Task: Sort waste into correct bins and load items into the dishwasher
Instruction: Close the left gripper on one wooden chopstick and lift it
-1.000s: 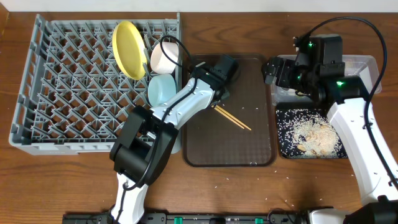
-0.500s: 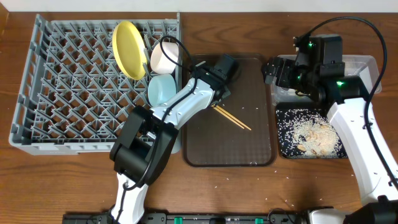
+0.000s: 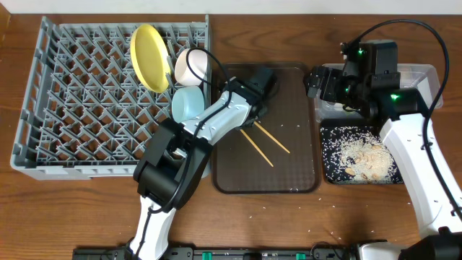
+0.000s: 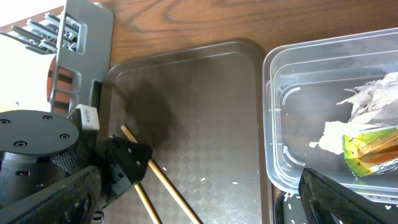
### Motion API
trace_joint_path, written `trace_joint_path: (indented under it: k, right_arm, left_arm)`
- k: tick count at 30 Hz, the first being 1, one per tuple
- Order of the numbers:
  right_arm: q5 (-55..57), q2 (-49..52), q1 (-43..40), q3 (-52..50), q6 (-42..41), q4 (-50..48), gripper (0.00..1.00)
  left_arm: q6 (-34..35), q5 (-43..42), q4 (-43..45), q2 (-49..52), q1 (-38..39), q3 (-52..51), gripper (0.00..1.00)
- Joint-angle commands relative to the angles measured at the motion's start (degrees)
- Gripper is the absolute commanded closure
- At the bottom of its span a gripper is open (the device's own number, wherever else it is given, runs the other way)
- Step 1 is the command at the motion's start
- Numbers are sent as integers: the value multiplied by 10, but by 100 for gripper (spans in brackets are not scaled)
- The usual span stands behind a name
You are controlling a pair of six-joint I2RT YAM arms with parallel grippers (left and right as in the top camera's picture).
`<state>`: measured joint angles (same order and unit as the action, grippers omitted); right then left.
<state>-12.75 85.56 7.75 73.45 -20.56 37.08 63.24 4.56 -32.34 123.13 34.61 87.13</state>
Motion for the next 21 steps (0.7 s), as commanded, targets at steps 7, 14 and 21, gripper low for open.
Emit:
trace_joint_path:
  k: [7, 14, 21]
  right_arm:
    - [5, -1, 2, 7, 0, 0, 1]
    - [5, -1, 2, 7, 0, 0, 1]
    - [5, -1, 2, 7, 0, 0, 1]
  left_arm:
    - [9, -93, -38, 20, 37, 0, 67]
    - [9, -73, -38, 20, 46, -2, 92]
    - [9, -74, -36, 18, 46, -2, 92]
